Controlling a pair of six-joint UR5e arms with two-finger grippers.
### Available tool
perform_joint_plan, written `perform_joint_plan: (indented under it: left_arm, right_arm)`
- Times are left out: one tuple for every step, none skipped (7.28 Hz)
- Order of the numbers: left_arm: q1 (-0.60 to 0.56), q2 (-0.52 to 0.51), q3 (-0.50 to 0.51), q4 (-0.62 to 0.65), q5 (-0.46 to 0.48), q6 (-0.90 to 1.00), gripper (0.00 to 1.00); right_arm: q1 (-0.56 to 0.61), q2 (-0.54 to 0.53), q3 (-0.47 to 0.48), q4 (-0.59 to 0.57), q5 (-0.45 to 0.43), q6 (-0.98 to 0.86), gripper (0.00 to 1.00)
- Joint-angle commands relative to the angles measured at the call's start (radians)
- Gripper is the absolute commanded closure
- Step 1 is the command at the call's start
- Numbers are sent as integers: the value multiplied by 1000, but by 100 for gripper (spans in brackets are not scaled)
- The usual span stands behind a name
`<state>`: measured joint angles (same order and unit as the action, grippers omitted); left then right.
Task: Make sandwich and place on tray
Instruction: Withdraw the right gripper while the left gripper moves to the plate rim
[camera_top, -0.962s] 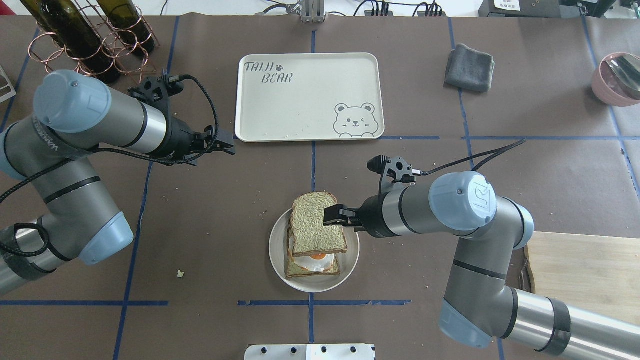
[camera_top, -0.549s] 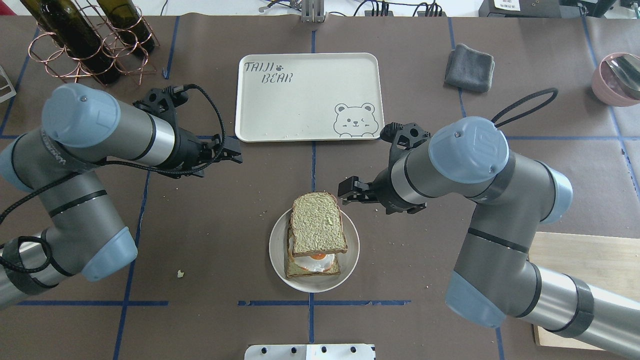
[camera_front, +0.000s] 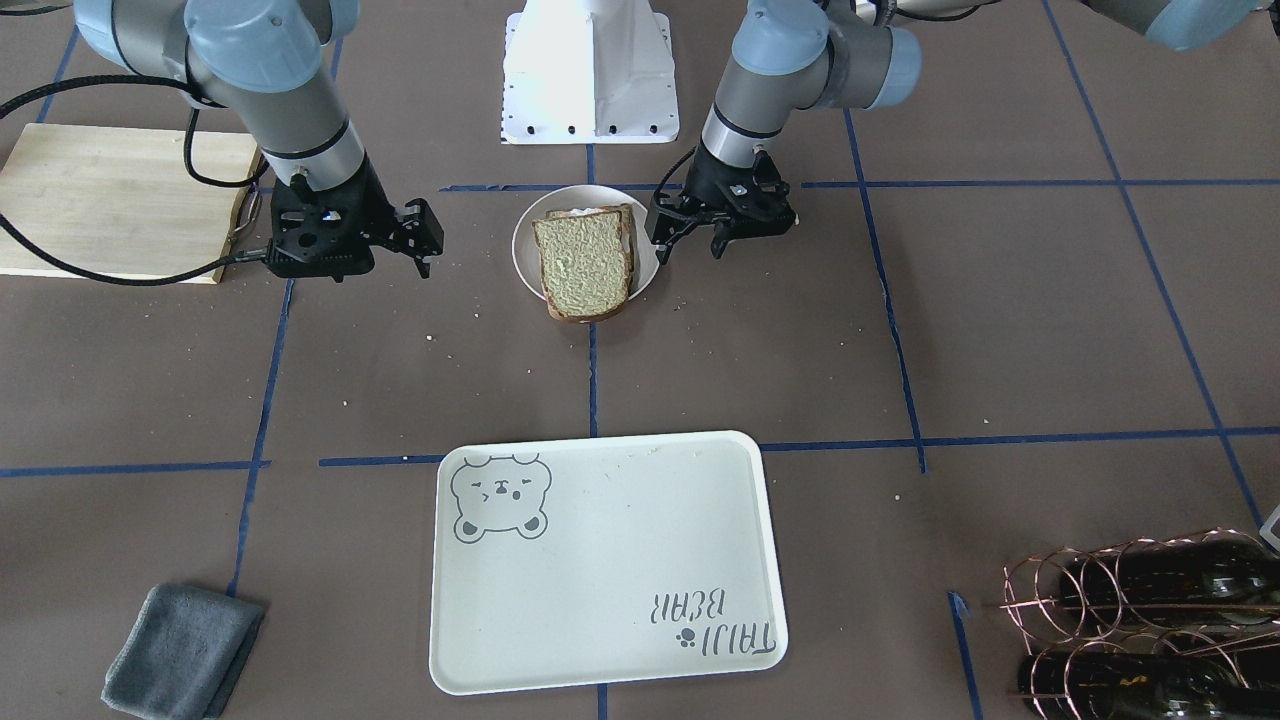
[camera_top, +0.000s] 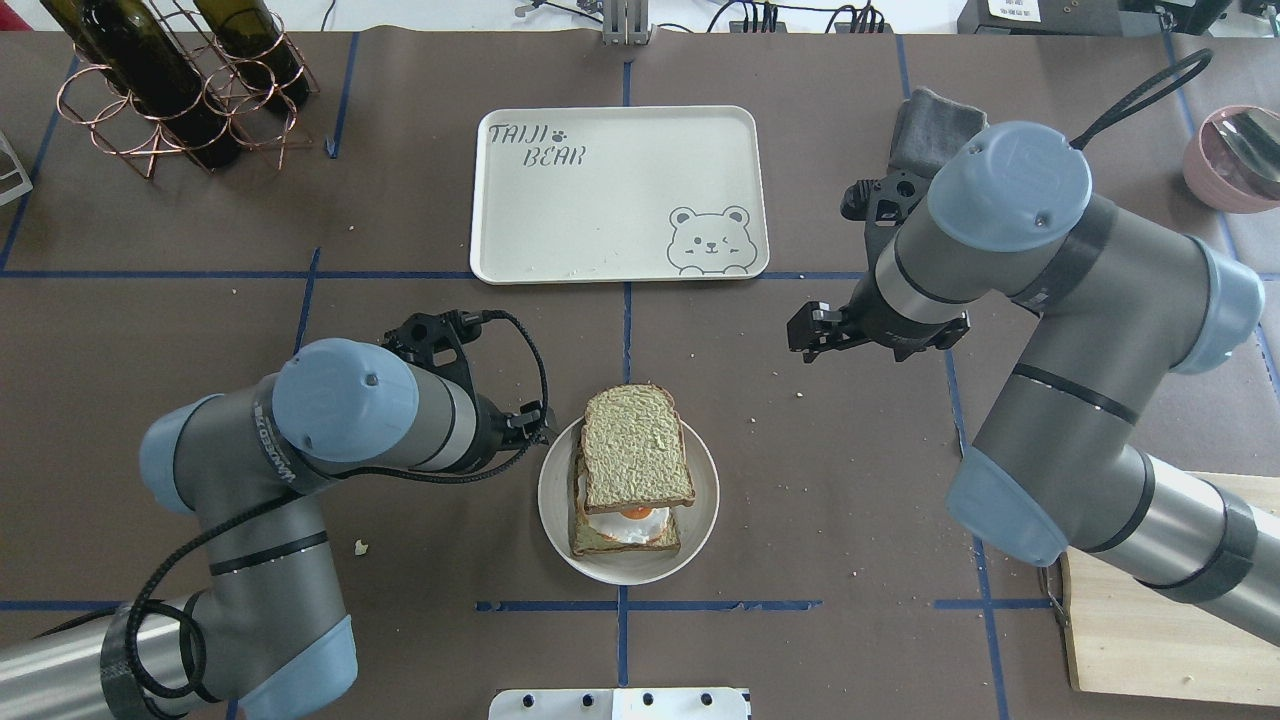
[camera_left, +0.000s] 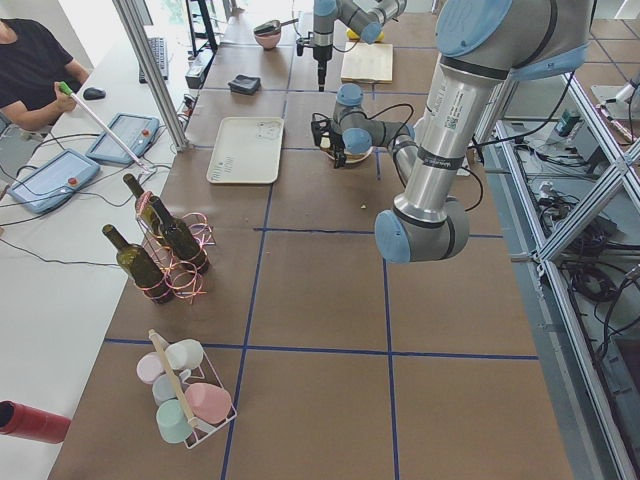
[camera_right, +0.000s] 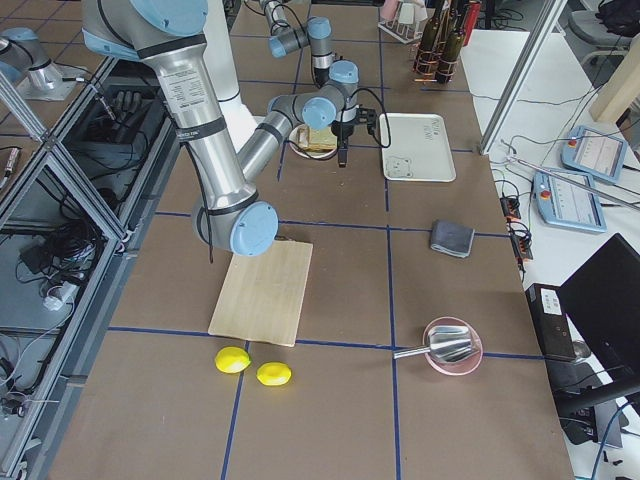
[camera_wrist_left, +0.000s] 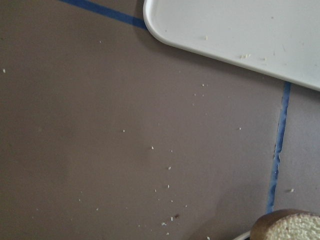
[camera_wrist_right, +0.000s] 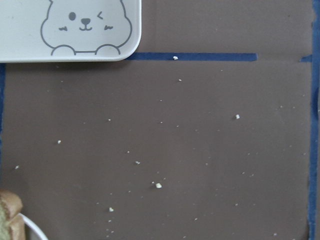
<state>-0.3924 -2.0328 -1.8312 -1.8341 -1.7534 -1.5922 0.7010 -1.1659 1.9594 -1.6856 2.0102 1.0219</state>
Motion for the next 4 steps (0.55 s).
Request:
perform_joint_plan:
  left_arm:
    - [44, -4, 9, 2, 18, -25, 51]
    - [52, -6, 19, -1, 18, -22, 59]
    - [64, -10, 39, -22, 18, -22, 63]
    - [66, -15, 47, -25, 18, -20, 63]
  right_arm:
    - [107, -46, -2, -3, 100, -136, 0]
    - [132, -57, -2, 0, 108, -147, 0]
    - [141, -60, -2, -2, 108, -158, 0]
    - [146, -61, -2, -2, 110, -161, 0]
